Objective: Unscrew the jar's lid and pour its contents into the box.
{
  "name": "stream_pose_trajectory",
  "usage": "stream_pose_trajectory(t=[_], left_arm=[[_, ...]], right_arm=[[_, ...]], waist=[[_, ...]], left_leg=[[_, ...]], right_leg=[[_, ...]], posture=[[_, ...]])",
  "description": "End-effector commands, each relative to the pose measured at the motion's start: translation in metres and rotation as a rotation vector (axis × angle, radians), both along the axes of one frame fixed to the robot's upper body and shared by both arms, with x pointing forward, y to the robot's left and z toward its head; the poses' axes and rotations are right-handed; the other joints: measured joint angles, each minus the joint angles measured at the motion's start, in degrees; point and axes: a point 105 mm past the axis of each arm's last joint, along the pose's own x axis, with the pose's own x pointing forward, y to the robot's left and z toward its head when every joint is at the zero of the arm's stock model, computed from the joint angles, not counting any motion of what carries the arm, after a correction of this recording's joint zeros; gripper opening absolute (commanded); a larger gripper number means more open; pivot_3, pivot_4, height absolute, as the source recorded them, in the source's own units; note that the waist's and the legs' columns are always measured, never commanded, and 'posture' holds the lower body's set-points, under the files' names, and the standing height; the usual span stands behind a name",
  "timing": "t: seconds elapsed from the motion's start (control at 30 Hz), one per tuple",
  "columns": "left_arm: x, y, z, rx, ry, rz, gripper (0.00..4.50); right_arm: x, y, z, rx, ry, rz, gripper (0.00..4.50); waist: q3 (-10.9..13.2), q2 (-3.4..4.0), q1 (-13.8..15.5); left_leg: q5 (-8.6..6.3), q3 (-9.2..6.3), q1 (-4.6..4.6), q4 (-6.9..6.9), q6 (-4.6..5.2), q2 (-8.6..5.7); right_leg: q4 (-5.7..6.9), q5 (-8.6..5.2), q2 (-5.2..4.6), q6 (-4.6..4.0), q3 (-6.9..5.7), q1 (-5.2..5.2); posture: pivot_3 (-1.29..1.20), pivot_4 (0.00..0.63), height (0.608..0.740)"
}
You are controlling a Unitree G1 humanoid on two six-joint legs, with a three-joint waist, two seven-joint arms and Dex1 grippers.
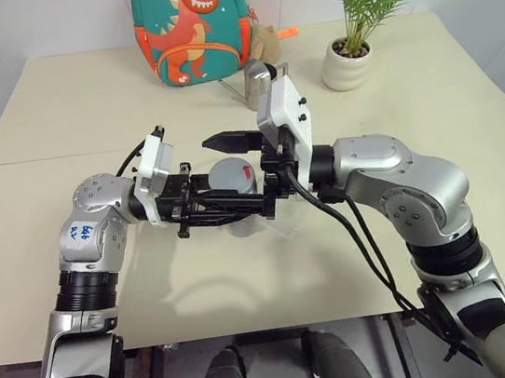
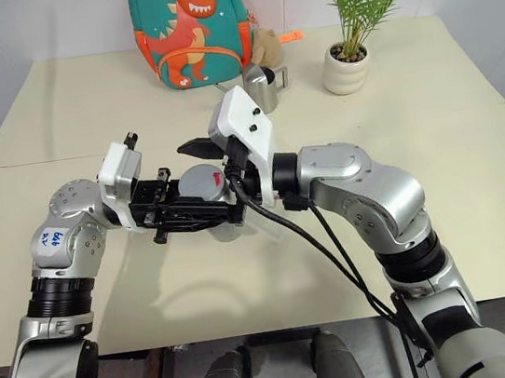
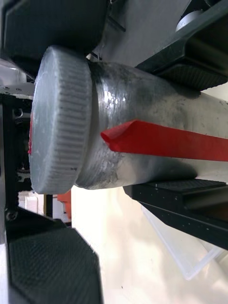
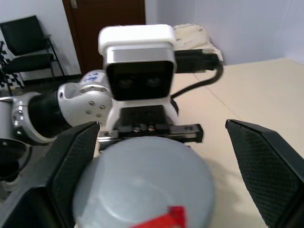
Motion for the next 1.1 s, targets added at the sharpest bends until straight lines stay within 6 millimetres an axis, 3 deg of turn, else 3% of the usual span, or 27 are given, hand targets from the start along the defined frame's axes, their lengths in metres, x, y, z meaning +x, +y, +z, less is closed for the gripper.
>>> stream_pose_trajectory(t=[0.03, 0.5, 1.1], left_arm=[[-0.002, -0.001, 0.009, -0.002, -0.044, -0.02, 1.89], [0.0, 0.002, 0.009, 0.001, -0.042, -0.006, 1.89], [0.002, 0.003, 0.009, 0.006, -0.042, -0.002, 1.89]], right_arm=[[0.001, -0.005, 0.011, 0.015, -0.058, -0.011, 4.48], [0.011, -0.047, 0.016, -0.02, -0.069, -0.144, 4.48], [-0.016, -0.075, 0.02, -0.087, -0.048, -0.124, 4.48]], waist=[[0.0, 0.0, 0.0], [0.0, 0.0, 0.1], [0.0, 0.0, 0.0]], left_leg=[[0.0, 0.0, 0.0, 0.0, 0.0, 0.0], [0.0, 0.0, -0.01, 0.0, 0.0, 0.0], [0.0, 0.0, -0.02, 0.0, 0.0, 0.0]], right_leg=[[0.0, 0.0, 0.0, 0.0, 0.0, 0.0], [-0.04, 0.0, -0.01, 0.0, 0.0, 0.0], [-0.06, 0.0, -0.01, 0.0, 0.01, 0.01]], posture=[[0.0, 0.15, 0.74], [0.0, 0.15, 0.74], [0.0, 0.15, 0.74]])
